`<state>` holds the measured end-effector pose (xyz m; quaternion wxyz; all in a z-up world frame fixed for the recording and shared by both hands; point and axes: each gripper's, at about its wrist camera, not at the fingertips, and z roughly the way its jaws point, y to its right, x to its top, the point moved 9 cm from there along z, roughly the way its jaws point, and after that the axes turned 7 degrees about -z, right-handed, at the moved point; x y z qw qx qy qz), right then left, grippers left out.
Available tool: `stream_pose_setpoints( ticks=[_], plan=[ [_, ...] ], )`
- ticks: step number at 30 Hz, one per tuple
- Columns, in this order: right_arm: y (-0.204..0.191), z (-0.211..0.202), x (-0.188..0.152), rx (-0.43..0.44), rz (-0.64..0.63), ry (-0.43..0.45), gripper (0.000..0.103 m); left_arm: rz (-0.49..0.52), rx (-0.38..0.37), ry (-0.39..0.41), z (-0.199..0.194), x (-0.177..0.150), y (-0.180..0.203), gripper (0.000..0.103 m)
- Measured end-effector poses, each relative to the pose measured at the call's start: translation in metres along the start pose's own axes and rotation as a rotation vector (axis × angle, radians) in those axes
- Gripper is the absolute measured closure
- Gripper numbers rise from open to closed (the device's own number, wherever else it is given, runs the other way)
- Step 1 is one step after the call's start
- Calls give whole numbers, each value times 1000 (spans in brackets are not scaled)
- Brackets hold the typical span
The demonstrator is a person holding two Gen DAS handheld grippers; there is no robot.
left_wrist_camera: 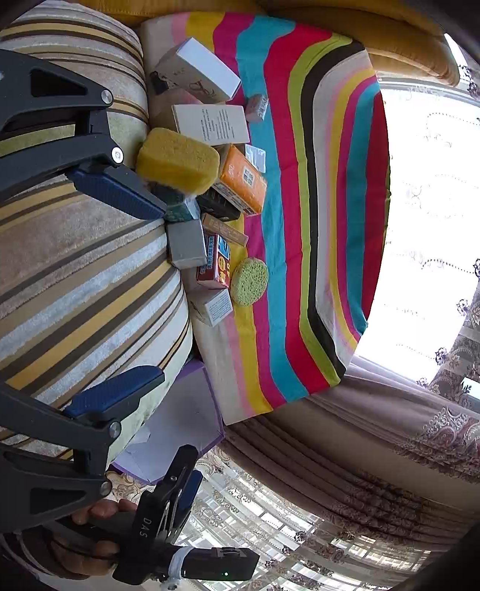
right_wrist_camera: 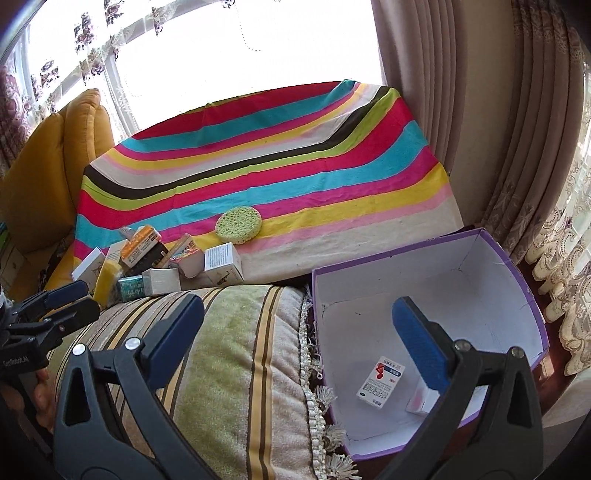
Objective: Organize objects
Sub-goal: 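Move both open tools back toward the pile on the striped cloth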
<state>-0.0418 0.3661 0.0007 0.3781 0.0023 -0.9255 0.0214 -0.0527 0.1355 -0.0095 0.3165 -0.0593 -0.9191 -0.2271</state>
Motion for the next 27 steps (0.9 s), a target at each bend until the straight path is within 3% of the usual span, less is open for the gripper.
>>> stream_pose_setpoints(
  ticks=[11,17,27],
  plan=[
    [-38,24,-1,41,-99,-79,0,-112,34,-13,-6,7,-64,21],
    [-59,45,2,71,-146,-136,0,-166,48,-79,7,7,-92,21],
    [-79,89,8,80,-225,-234,0,-165,37,-167,38,18,-110,21]
  ],
)
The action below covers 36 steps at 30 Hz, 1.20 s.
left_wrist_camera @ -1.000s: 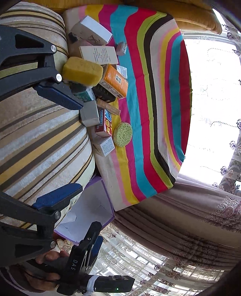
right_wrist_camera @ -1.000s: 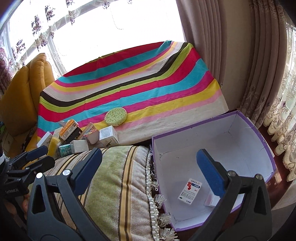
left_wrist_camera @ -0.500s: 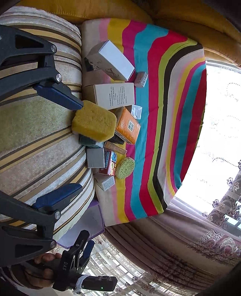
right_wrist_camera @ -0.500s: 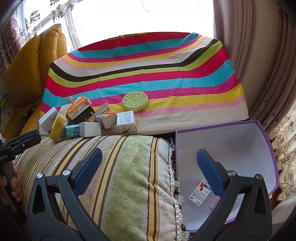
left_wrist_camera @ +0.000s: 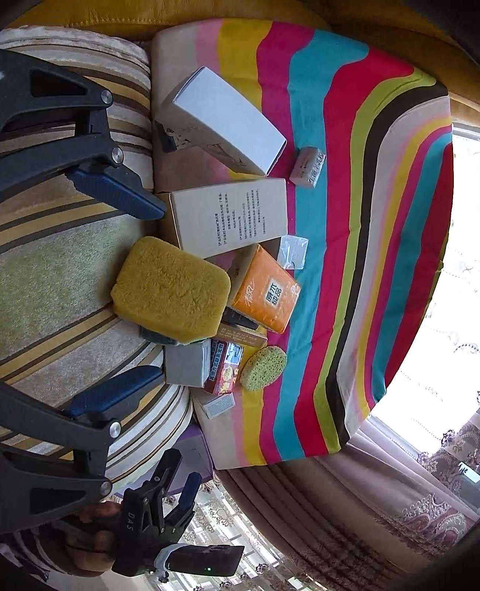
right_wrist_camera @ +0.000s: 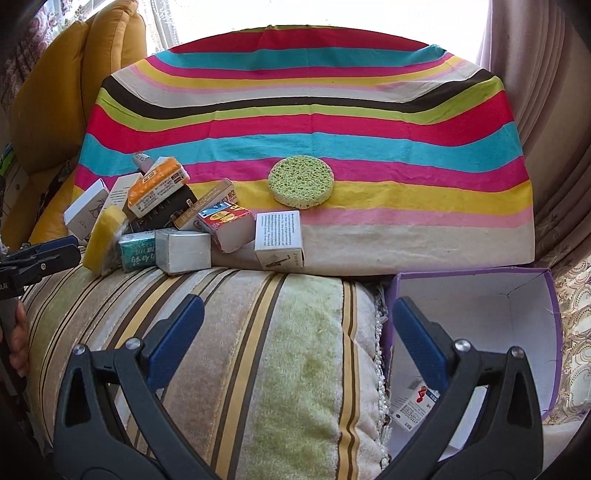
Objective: Organize objects
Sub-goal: 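Move both open tools back toward the pile on the striped cloth, then grasp the yellow sponge with the left tool while the right tool grasps the small printed white box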
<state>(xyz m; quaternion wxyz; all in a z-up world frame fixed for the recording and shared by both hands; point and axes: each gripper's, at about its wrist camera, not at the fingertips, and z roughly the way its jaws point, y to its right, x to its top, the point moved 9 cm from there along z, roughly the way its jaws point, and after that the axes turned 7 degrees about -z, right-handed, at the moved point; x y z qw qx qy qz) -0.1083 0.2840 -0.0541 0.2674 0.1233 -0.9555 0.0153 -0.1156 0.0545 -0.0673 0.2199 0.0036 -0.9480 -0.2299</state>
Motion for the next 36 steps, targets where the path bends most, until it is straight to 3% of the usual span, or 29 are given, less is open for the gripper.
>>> stream_pose_setpoints(
  ticks=[9,16,20,22,25,27,36],
  plan=[
    [-4,39,16,-1,-70,-71,1,12,-11,-53,19,5,0,21],
    [-7,69,23,1,-126,-122,9,21,-9,-79,28,1,2,41],
    [-13,81,27,-5,-167,-143,14,30,-24,-84,28,1,4,46],
    [-14,86,28,-9,-181,-151,19,35,-26,-86,29,0,5,48],
    [-16,91,28,2,-187,-165,35,45,-28,-82,27,-1,5,51],
    [-18,93,26,17,-187,-174,56,53,-27,-78,26,-2,7,53],
    [-18,75,28,37,-175,-111,57,47,-30,-20,9,-2,12,55]
  ],
)
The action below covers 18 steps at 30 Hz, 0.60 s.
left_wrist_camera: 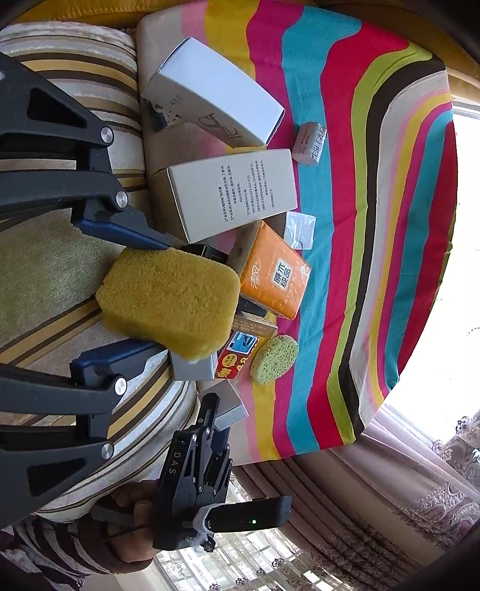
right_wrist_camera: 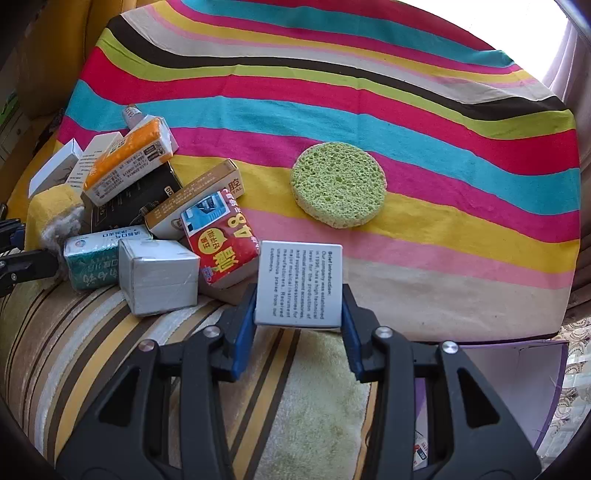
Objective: Organize objects
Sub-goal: 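Grasp the yellow sponge with the left tool while the right tool grasps the small printed white box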
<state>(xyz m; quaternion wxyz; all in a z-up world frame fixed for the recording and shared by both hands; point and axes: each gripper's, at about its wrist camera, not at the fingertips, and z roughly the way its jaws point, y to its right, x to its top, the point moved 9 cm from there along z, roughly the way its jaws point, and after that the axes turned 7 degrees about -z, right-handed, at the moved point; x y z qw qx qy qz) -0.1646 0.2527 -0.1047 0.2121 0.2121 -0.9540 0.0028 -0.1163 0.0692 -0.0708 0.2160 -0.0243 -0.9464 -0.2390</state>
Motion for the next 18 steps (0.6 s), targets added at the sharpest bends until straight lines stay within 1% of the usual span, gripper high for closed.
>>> stream_pose_setpoints(
  ticks=[9,14,18],
  plan=[
    [3,-29,-11,32,55,70,57,-12,-16,75,-22,-6,14,56],
    [11,-48,-25,45,101,108,57,24,-41,72,-20,-12,41,56],
    [28,-61,-42,44,157,131,57,59,-68,61,-14,-16,68,56]
  ],
)
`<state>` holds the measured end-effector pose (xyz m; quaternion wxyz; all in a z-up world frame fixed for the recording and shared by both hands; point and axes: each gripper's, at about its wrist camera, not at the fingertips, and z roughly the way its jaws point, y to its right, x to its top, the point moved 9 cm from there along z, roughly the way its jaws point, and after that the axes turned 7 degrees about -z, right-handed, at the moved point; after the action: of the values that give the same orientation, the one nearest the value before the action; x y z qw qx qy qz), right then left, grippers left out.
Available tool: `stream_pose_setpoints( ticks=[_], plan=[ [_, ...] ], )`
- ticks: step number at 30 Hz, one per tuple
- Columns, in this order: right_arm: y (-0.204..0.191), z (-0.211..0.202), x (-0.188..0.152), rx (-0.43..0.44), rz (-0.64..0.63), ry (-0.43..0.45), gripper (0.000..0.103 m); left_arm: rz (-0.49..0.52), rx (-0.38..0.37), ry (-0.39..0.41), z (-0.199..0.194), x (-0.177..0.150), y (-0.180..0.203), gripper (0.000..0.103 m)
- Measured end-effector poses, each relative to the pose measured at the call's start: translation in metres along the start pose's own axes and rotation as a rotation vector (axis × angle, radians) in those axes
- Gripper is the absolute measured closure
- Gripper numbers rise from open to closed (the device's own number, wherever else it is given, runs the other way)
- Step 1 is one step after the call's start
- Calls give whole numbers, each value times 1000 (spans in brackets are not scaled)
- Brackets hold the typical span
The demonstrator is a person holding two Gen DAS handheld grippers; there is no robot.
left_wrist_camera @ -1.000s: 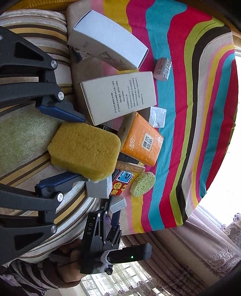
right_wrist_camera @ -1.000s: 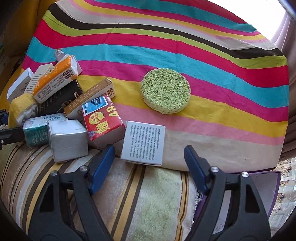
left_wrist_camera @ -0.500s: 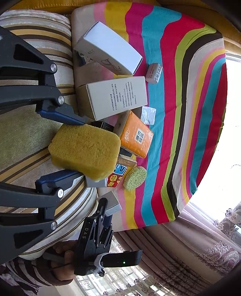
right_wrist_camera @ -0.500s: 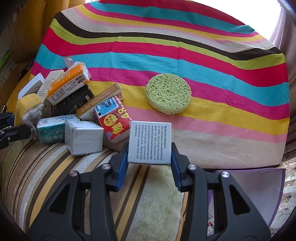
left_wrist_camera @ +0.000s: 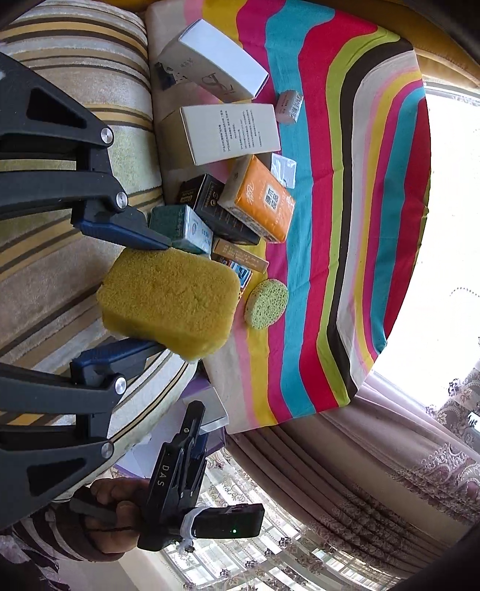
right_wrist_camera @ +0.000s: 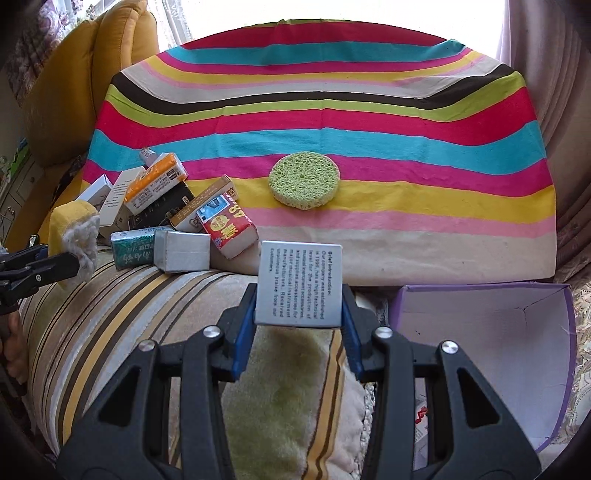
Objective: Organize objects
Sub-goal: 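Grasp the yellow sponge with the left tool while the right tool grasps the small printed white box, then carry the sponge and small box into the purple-rimmed box and release both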
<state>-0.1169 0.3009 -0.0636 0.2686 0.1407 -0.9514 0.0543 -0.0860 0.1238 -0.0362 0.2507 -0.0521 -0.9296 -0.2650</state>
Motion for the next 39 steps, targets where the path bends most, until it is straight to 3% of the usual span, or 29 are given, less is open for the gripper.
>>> stream_pose_setpoints(
  ticks=[10,28,30,33,37,39],
  plan=[
    [73,-37,-45,-64,172,36,57,115,-68,-68,32,-12,80,56],
    [192,-83,-96,-346,356,68,57,323,-168,-170,94,-26,204,55],
    [199,-85,-98,-358,368,71,57,338,-174,-172,99,-27,214,48],
    [207,-91,-99,-379,382,78,57,335,-176,-175,104,-26,220,29],
    [211,-94,-97,-385,391,86,53,310,-188,-178,103,-24,216,29],
    [210,-93,-96,-384,388,89,44,295,-188,-176,103,-22,213,29]
  ],
)
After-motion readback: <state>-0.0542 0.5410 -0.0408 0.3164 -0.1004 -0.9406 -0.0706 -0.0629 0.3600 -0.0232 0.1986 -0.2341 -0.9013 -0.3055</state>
